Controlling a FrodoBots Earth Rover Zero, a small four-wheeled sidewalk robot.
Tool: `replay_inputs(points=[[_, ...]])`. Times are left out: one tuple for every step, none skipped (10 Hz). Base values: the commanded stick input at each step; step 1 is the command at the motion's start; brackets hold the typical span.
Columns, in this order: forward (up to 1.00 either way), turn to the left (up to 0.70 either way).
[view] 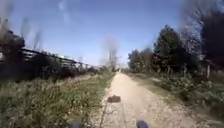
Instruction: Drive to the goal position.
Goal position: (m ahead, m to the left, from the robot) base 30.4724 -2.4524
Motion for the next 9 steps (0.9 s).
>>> replay_inputs(points=[[0.70,-0.18],[0.70,-0.13],[0.70,-0.07],[0.70,-0.01],[0.70,0.00],[0.70,0.00],[0.70,0.00],[0.70,0.00],[0.70,0.00]])
